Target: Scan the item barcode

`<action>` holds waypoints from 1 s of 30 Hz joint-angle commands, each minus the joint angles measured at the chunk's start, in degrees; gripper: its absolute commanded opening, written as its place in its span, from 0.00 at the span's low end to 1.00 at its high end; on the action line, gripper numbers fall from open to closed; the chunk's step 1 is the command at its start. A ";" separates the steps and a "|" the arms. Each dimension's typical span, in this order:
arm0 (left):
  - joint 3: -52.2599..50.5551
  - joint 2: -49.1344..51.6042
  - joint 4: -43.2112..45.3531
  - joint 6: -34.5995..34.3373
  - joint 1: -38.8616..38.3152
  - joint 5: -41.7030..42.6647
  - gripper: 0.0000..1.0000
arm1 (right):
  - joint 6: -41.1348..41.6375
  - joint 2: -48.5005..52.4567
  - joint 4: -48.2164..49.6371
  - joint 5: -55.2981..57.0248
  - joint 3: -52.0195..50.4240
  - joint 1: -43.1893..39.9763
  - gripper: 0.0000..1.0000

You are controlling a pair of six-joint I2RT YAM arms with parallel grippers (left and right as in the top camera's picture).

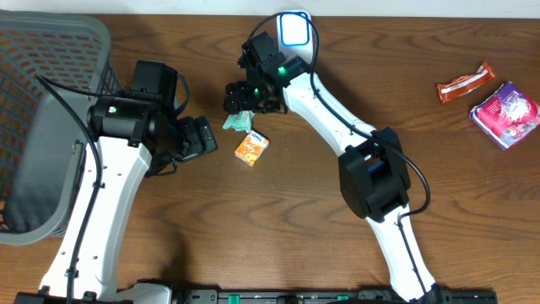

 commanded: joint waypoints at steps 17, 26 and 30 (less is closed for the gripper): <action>0.37 0.26 -0.04 0.37 0.17 -0.57 0.98 | 8.74 0.48 5.92 8.61 -10.56 -0.11 0.54; 0.37 0.26 -0.04 0.37 0.17 -0.57 0.98 | 0.63 -1.07 4.50 -0.35 -10.27 -1.16 0.01; 0.37 0.26 -0.04 0.37 0.17 -0.57 0.98 | -8.15 -3.72 4.94 -7.50 -9.97 -2.69 0.01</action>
